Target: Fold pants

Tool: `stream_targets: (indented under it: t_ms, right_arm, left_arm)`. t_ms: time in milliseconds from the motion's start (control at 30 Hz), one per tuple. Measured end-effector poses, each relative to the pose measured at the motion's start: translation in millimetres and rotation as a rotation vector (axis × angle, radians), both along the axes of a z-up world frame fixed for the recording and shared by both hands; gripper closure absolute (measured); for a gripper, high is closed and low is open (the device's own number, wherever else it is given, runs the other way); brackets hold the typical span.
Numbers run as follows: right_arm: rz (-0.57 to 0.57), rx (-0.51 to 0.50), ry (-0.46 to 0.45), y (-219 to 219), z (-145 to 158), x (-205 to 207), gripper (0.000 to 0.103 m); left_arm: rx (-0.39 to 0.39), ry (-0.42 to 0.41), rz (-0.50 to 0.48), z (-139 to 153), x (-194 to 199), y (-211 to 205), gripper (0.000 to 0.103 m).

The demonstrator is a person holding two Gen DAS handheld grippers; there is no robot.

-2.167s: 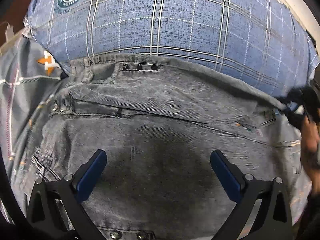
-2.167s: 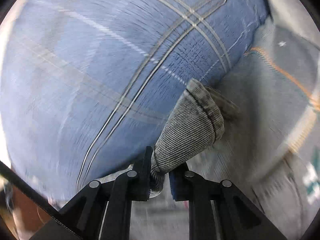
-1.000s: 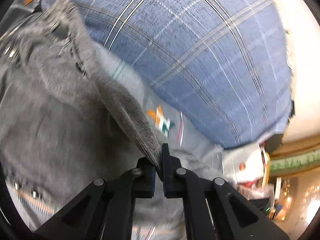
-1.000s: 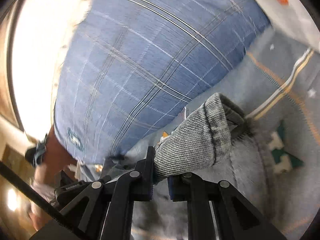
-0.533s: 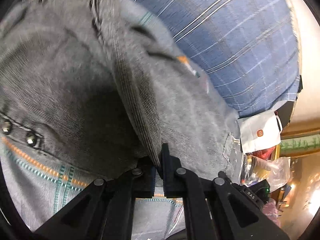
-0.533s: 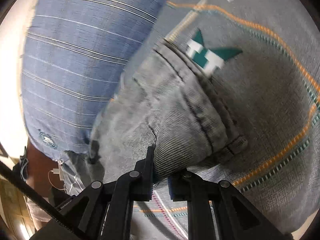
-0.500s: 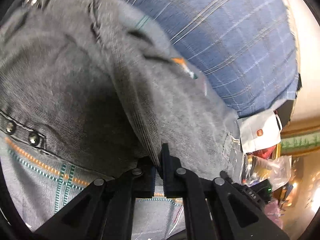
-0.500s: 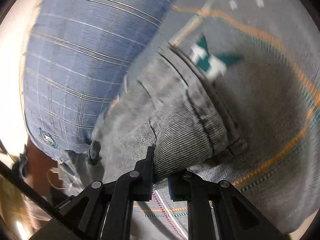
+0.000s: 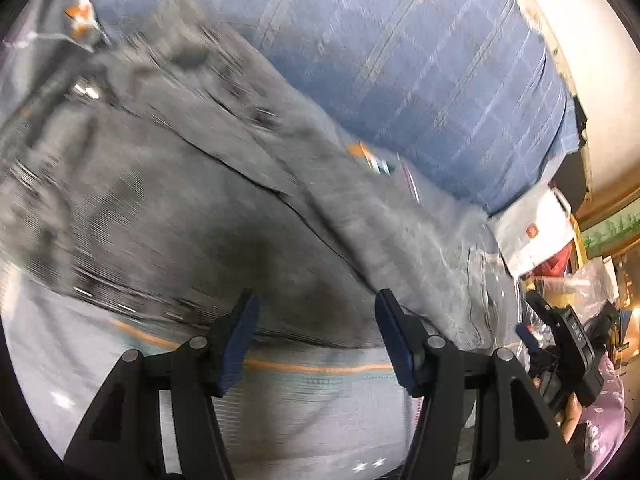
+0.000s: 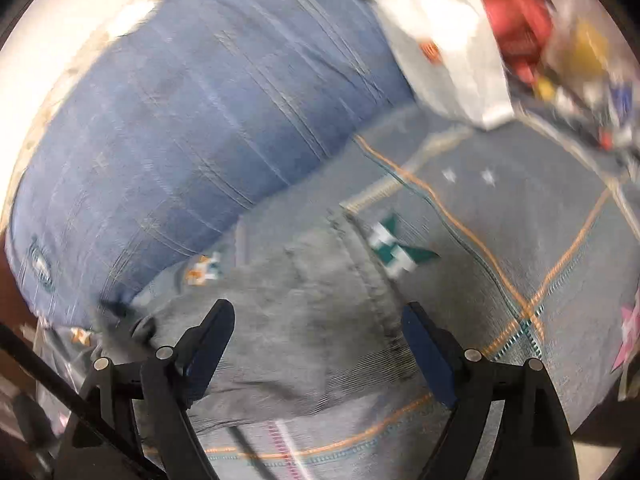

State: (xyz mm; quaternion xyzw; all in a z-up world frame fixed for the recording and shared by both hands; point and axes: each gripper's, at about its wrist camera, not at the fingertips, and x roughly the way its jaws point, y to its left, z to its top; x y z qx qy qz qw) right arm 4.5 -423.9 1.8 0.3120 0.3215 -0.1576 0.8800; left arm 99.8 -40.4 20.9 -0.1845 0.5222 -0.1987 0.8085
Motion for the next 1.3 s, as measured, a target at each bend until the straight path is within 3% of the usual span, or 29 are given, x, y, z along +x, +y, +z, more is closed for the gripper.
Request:
stream_targets:
  t_ms: [133, 233, 400, 533, 633, 967, 1067, 1100, 1233, 1300]
  right_arm:
    - [0.291, -0.044, -0.096, 65.6, 37.3, 25.7, 0.013]
    - [0.526, 0.023, -0.118, 119.9, 44.7, 72.7, 0.013]
    - [0.739, 0.107, -0.034, 181.2, 34.1, 157.7, 0.013]
    - [0.792, 0.181, 0.056, 211.4, 8.8, 221.0, 0.013]
    - [0.804, 0.219, 0.122, 227.9, -12.0, 264.4, 0.013]
    - [0.782, 0.172, 0.28, 250.3, -57.5, 383.5, 0.014]
    - [0.793, 0.231, 0.32, 254.4, -71.9, 405.1, 0.03]
    - [0.798, 0.225, 0.343, 259.9, -75.3, 409.5, 0.04]
    - [0.865, 0.081, 0.41, 291.2, -72.5, 404.1, 0.082]
    - [0.88, 0.004, 0.377, 301.3, -55.0, 389.7, 0.089]
  left_arm:
    - [0.087, -0.063, 0.068, 11.6, 22.1, 37.2, 0.039]
    - [0.16, -0.08, 0.115, 6.2, 36.1, 63.3, 0.039]
    - [0.105, 0.022, 0.212, -37.5, 46.4, 103.7, 0.039]
    - [0.055, 0.06, 0.239, -36.8, 56.6, 113.0, 0.039]
    - [0.087, 0.058, 0.281, -33.9, 66.3, 116.5, 0.038]
    - [0.046, 0.145, 0.291, -44.4, 76.4, 129.1, 0.038]
    - [0.038, 0.142, 0.296, -42.0, 76.5, 132.4, 0.038]
    - [0.04, 0.141, 0.298, -41.5, 76.3, 133.2, 0.038]
    - [0.025, 0.143, 0.304, -40.9, 76.9, 138.2, 0.038]
    - [0.013, 0.143, 0.308, -39.1, 76.2, 141.0, 0.038]
